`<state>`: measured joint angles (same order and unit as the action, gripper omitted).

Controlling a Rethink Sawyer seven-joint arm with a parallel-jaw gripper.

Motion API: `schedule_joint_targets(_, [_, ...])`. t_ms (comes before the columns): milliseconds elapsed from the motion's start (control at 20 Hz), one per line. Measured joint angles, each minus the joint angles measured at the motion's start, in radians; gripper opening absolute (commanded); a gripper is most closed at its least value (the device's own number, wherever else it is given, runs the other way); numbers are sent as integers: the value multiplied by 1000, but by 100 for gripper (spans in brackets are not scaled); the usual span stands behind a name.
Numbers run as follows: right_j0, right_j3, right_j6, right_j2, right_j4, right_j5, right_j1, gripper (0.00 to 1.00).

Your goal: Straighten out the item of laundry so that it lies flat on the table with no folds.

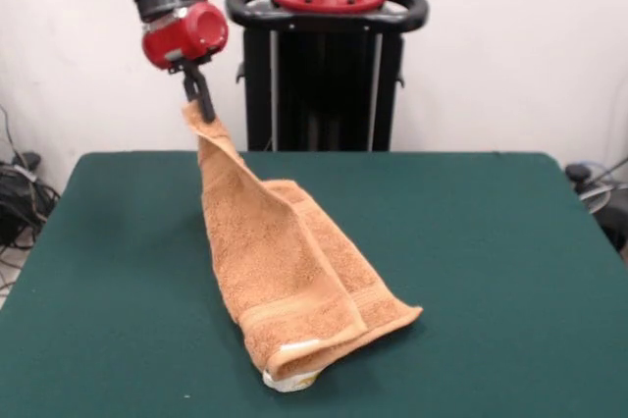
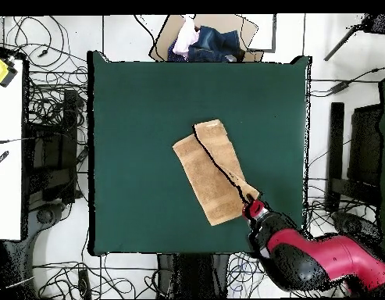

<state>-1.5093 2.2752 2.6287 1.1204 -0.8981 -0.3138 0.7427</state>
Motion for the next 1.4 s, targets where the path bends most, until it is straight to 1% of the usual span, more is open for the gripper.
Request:
schedule_joint_targets(100, [8, 0, -48, 0, -2, 1, -23, 0])
schedule_joint_targets(200, [20, 0, -70, 0, -2, 5, -36, 0])
schedule_joint_targets(650, [137, 0, -76, -14, -24, 87, -47, 0])
schedule_joint_targets(1000, [135, 0, -76, -14, -24, 91, -67, 0])
schedule_joint_targets(1200, [122, -1, -76, -14, -19, 91, -96, 0])
schedule_joint_targets(1300, [109, -1, -76, -14, -2, 91, -124, 0])
schedule_joint_targets(1350, [89, -1, -76, -14, 29, 91, -163, 0])
schedule_joint_targets(1400, [81, -1, -76, -14, 44, 91, -178, 0])
